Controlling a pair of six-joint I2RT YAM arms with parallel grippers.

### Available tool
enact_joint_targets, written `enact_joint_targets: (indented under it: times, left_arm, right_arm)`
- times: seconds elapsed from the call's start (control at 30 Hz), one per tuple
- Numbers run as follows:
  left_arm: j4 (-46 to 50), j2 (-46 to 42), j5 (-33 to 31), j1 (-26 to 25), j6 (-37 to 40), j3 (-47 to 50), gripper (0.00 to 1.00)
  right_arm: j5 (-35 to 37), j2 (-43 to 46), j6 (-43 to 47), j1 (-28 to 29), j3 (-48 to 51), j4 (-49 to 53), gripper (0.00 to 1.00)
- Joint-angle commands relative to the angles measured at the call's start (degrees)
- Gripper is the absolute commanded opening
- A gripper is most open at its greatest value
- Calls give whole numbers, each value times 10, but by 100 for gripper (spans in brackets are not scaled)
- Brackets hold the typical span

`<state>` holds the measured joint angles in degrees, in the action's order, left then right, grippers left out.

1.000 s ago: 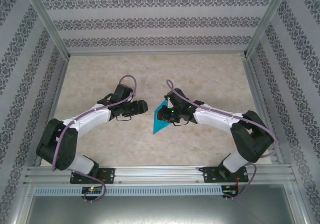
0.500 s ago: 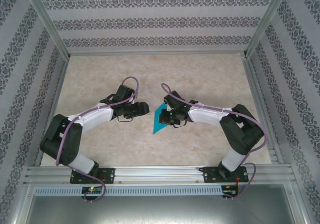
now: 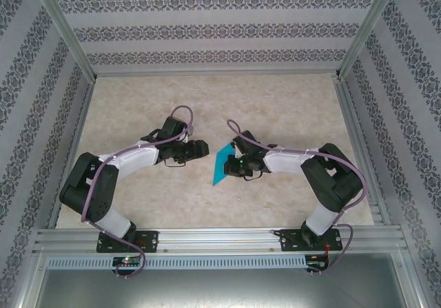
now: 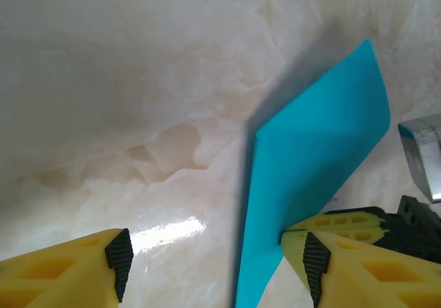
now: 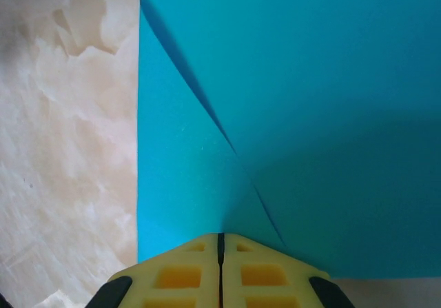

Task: Fold a paper plane with a square sheet of paper (pick it up from the middle)
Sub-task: Fold the wing for the fifth time at the center of the table.

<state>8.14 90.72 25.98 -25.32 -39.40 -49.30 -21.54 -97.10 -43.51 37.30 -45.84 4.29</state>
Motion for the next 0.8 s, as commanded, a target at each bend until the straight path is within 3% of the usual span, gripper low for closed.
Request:
enact_joint_targets:
  times: [0.0,0.43,0.77]
  left_arm:
    - [-41,9,10,-13,-22,-7,68]
    - [-93,68,1,-64,-54,-31,54]
    - [-102,115,-9,-83,-52,-64,50]
  right_arm:
    - [-20,-6,9,-10,16,-39,7]
    - [-63,-3,16,-25,61,-103,4]
    - [-80,-1,21,-38,86,-127,2]
